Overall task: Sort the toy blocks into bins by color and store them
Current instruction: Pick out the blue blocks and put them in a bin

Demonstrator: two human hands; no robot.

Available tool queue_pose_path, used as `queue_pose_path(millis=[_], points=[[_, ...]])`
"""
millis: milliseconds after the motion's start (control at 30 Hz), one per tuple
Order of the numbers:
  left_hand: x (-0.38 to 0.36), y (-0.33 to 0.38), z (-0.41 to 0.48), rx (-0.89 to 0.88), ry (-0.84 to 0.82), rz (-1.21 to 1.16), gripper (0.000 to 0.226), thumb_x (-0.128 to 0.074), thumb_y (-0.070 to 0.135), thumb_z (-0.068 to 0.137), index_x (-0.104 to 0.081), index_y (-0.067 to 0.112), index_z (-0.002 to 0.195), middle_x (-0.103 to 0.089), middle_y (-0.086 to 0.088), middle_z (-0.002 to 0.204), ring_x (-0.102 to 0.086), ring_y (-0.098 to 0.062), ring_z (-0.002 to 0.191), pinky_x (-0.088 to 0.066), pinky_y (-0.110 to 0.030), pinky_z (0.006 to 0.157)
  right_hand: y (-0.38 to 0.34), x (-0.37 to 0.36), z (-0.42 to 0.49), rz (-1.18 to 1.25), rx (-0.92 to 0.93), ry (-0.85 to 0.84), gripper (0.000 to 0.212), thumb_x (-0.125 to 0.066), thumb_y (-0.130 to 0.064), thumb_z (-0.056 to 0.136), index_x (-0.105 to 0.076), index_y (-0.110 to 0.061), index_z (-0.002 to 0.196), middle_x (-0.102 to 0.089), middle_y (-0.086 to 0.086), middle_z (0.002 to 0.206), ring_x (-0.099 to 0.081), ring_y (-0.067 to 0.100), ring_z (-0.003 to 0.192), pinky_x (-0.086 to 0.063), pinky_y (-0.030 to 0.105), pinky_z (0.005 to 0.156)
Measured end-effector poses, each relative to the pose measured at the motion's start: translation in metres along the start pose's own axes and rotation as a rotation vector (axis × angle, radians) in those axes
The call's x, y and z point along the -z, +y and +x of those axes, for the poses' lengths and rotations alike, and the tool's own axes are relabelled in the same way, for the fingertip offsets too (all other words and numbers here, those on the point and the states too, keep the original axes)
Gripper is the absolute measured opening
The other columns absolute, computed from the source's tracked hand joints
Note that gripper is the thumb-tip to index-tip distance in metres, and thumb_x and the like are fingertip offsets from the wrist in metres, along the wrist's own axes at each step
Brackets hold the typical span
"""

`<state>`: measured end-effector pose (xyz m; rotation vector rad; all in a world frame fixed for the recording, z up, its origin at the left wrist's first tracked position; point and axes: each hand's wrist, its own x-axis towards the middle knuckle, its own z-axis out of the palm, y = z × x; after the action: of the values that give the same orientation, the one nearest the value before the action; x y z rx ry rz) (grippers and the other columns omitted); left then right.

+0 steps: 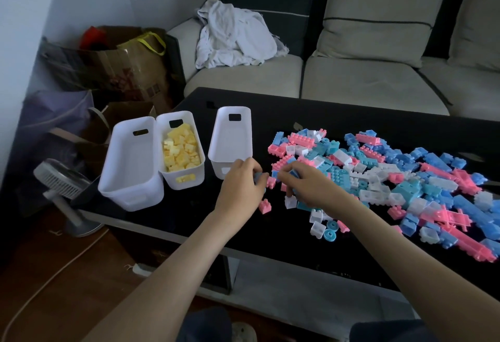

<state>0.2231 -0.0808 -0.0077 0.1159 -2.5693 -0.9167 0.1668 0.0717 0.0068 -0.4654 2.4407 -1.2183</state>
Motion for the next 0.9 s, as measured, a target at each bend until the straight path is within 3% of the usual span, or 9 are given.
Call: queue_pose_path(millis=[100, 167, 267, 333, 500, 667, 767, 833, 900], points=[[0.01, -0.005, 0.001, 0.028, 0.104, 0.01, 0.026, -0.056, 0.023, 0.093, -0.052, 0.01, 0.115, -0.052, -0.005, 0.109, -0.052, -0.01, 0.089, -0.038, -0.005, 0.067, -0.007, -0.01, -0.002, -0.084, 0.1, -0.137, 0.013, -0.054, -0.04, 0.092, -0.059, -0.029, 0.097, -0.061, -0.008, 0.069, -0.046, -0.004, 0.039, -0.035, 0.01, 0.04], [0.015, -0.01, 0.003, 0.05, 0.106, 0.069, 0.037, -0.05, 0.023, 0.096, -0.044, 0.01, 0.13, -0.047, -0.009, 0.121, -0.053, -0.018, 0.104, -0.039, -0.015, 0.078, -0.013, -0.018, -0.004, -0.124, 0.178, -0.218, 0.011, -0.055, -0.038, 0.09, -0.061, -0.03, 0.096, -0.063, -0.009, 0.07, -0.05, -0.006, 0.044, -0.033, 0.005, 0.041], [0.021, -0.017, 0.006, 0.105, 0.062, 0.197, 0.039, -0.043, 0.024, 0.099, -0.039, 0.01, 0.136, -0.042, -0.009, 0.128, -0.05, -0.02, 0.111, -0.039, -0.019, 0.083, -0.014, -0.029, -0.003, -0.199, 0.222, -0.264, 0.009, -0.056, -0.039, 0.089, -0.061, -0.032, 0.092, -0.069, -0.009, 0.073, -0.059, -0.006, 0.061, -0.037, 0.005, 0.057], [0.024, -0.018, 0.007, 0.127, 0.032, 0.223, 0.033, -0.041, 0.024, 0.1, -0.047, 0.008, 0.128, -0.043, -0.01, 0.124, -0.052, -0.021, 0.106, -0.038, -0.019, 0.08, -0.014, -0.03, 0.001, -0.263, 0.217, -0.238, 0.011, -0.056, -0.039, 0.089, -0.061, -0.03, 0.094, -0.068, -0.011, 0.075, -0.062, 0.0, 0.074, -0.041, 0.015, 0.066], [0.04, -0.009, 0.007, 0.148, -0.053, 0.205, 0.025, -0.042, 0.024, 0.098, -0.057, 0.007, 0.109, -0.046, -0.007, 0.11, -0.047, -0.013, 0.082, -0.038, -0.019, 0.073, -0.01, -0.02, 0.008, -0.404, 0.152, -0.058, 0.015, -0.055, -0.038, 0.091, -0.057, -0.026, 0.099, -0.053, -0.014, 0.081, -0.052, 0.001, 0.066, -0.035, 0.015, 0.056], [0.058, 0.005, -0.001, 0.212, -0.359, 0.28, 0.027, -0.044, 0.027, 0.095, -0.06, 0.006, 0.088, -0.053, -0.002, 0.082, -0.053, -0.017, 0.065, -0.03, -0.02, 0.047, -0.012, -0.016, 0.009, -0.35, 0.164, 0.102, 0.017, -0.055, -0.03, 0.091, -0.058, -0.014, 0.098, -0.061, 0.002, 0.087, -0.055, 0.011, 0.07, -0.043, 0.022, 0.061], [0.068, 0.011, -0.005, 0.292, -0.478, 0.179, 0.028, -0.046, 0.03, 0.093, -0.056, 0.012, 0.074, -0.053, -0.001, 0.074, -0.051, -0.013, 0.063, -0.033, -0.022, 0.05, -0.018, -0.015, 0.008, -0.294, 0.178, 0.168, 0.018, -0.054, -0.025, 0.09, -0.058, -0.008, 0.097, -0.057, 0.002, 0.076, -0.047, 0.01, 0.06, -0.039, 0.02, 0.054], [0.072, 0.012, -0.005, 0.375, -0.434, -0.014, 0.026, -0.047, 0.03, 0.092, -0.06, 0.011, 0.078, -0.056, -0.003, 0.077, -0.051, -0.013, 0.066, -0.037, -0.024, 0.056, -0.023, -0.014, 0.008, -0.256, 0.188, 0.188, 0.014, -0.053, -0.024, 0.091, -0.058, -0.011, 0.093, -0.06, 0.004, 0.079, -0.049, 0.011, 0.062, -0.041, 0.021, 0.055], [0.071, 0.009, 0.0, 0.436, -0.253, -0.175, 0.024, -0.047, 0.03, 0.092, -0.065, 0.013, 0.093, -0.06, -0.002, 0.085, -0.052, -0.011, 0.071, -0.04, -0.026, 0.061, -0.029, -0.012, 0.007, -0.19, 0.19, 0.223, 0.01, -0.052, -0.025, 0.091, -0.056, -0.017, 0.087, -0.064, 0.007, 0.085, -0.05, 0.011, 0.061, -0.042, 0.022, 0.055]])
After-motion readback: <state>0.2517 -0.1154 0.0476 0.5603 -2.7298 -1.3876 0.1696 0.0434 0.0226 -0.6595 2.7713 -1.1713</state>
